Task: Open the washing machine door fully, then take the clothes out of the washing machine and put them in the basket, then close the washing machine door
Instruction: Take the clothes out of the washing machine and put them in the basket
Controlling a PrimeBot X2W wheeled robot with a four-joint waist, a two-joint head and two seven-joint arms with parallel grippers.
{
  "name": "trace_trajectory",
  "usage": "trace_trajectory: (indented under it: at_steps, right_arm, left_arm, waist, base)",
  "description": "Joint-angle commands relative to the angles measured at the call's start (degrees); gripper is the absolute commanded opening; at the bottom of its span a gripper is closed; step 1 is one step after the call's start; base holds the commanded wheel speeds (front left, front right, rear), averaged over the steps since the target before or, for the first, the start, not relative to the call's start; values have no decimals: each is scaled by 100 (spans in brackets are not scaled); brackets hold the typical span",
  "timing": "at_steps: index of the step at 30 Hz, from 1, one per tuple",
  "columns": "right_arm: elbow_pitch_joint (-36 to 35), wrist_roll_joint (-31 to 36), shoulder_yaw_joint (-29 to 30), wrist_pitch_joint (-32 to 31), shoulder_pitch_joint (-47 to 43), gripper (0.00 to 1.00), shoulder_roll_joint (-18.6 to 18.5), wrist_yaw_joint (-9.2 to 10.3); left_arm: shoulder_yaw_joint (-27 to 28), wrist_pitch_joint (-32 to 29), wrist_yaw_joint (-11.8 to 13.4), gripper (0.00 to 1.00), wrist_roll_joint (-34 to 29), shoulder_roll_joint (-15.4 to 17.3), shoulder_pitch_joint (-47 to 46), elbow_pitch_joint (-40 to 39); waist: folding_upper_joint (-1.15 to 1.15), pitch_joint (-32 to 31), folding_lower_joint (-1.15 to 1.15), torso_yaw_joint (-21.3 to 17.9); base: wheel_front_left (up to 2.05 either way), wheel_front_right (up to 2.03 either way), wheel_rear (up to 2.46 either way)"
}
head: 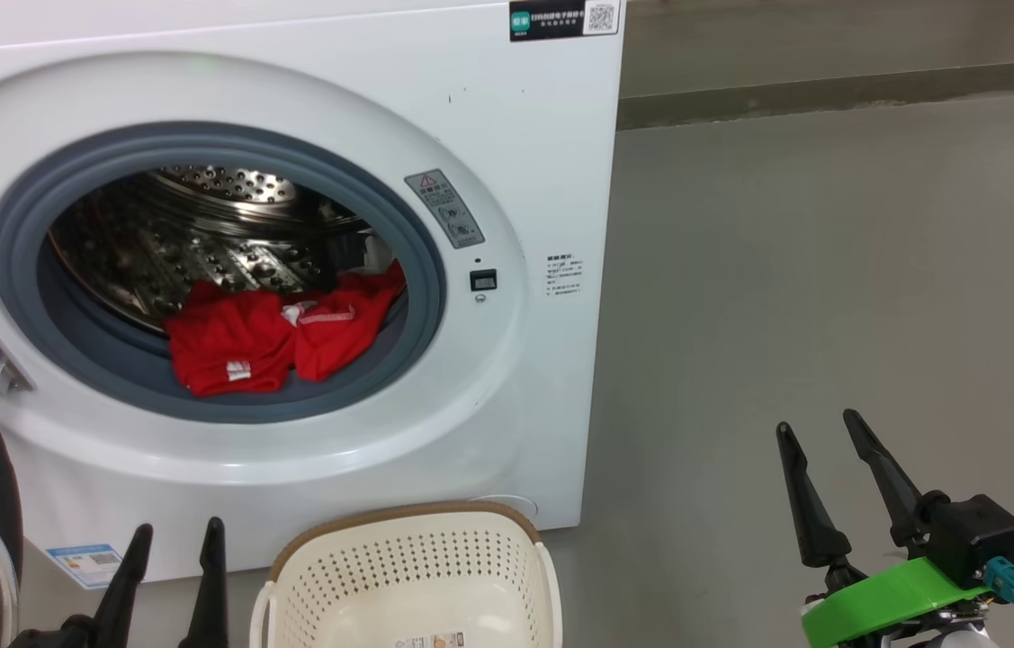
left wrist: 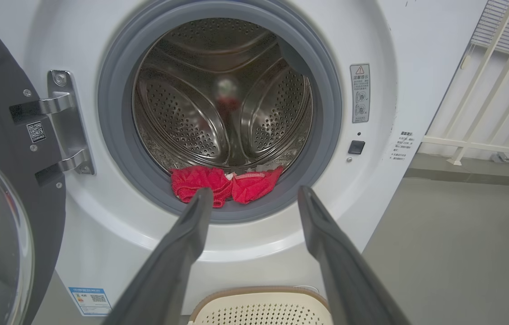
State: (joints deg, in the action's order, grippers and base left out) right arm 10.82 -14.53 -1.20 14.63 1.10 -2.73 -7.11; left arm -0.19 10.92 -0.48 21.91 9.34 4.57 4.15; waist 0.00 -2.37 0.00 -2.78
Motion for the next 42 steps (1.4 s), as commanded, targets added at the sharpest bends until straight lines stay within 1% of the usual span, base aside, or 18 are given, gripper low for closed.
trace_trajectory:
  at_steps: [1, 17, 30, 38, 42]
  right_arm:
    - [-125, 3, -168, 37, 72, 100, -39, -37]
    - [-108, -51, -176, 37, 98, 100, -36, -37]
    - [-111, 64, -222, 37, 89, 100, -53, -37]
    - [-153, 104, -232, 37, 139, 100, -68, -37]
    - [-173, 106, -231, 37, 220, 100, -97, -37]
  left_arm:
    - [184, 17, 31, 100, -4, 96, -167, -169]
    - [143, 0, 100, 100, 25, 145, -169, -239]
    - [80, -42, 158, 100, 37, 166, -266, -244]
    - [17, -26, 205, 100, -33, 222, -789, 0]
    - [-41, -23, 237, 100, -48, 184, -1177, 225]
  waist:
    - [0, 3, 0, 2]
    - [0, 40, 0, 36]
    - [0, 87, 0, 138]
    - [0, 323, 0, 262]
    - [0, 512, 0, 322]
  base:
    - [50, -50, 0]
    - [4, -4, 0]
    - [0, 0, 0]
    - [0, 0, 0]
    - [0, 0, 0]
